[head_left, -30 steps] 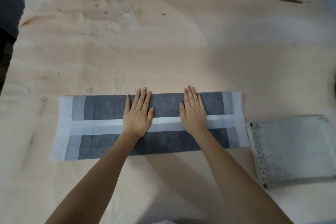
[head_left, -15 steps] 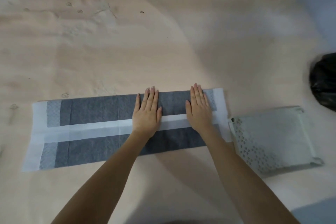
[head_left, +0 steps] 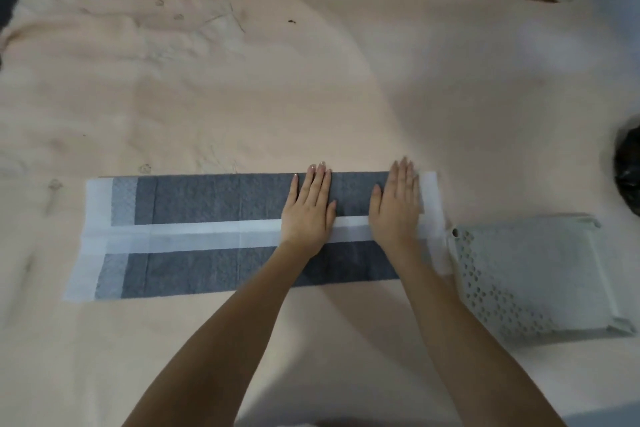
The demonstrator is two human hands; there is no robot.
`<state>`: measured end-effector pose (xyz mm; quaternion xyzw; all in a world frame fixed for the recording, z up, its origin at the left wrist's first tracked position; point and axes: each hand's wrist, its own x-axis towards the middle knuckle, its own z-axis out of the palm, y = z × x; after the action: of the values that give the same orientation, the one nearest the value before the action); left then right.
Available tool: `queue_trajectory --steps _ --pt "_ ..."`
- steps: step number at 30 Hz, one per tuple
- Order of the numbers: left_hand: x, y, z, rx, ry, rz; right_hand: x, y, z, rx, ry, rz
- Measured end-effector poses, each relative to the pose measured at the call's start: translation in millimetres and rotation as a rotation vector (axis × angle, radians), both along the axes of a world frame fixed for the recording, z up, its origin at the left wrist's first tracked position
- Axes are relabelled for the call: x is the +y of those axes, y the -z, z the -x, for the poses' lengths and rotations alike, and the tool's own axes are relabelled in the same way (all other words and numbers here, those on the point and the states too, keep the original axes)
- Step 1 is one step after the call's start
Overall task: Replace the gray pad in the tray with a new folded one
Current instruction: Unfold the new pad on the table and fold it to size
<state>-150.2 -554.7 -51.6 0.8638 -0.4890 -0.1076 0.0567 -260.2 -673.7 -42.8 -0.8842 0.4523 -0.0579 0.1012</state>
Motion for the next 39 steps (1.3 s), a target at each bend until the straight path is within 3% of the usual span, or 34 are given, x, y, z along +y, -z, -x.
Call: queue_trajectory --steps 3,7,11,14,18,32,37,39 --pt "12 0 -6 0.019 -0.056 0.036 49 -12 -41 -0.081 -0.237 -0.052" --pt "38 1 -26 0.004 -0.111 0.000 100 -17 -81 -0.093 -0.368 -0.162" --pt "65 2 -47 -0.013 -0.079 -0.004 118 -2 -99 0.032 -0.278 -0.248" --pt "84 0 -64 0.032 -0.149 0.035 117 9 -94 0.120 -0.294 -0.124" --pt "119 4 -99 0.021 -0.205 0.016 117 15 -90 0.098 -0.303 -0.009" --pt "194 8 -181 0.015 -0.332 0.023 120 14 -91 0.167 -0.311 0.018" --pt "214 0 -206 0.053 -0.343 -0.031 151 -10 -122 0.316 -0.058 -0.127" --pt "211 -10 -215 0.073 -0.362 0.036 185 -20 -141 0.314 -0.128 -0.156"
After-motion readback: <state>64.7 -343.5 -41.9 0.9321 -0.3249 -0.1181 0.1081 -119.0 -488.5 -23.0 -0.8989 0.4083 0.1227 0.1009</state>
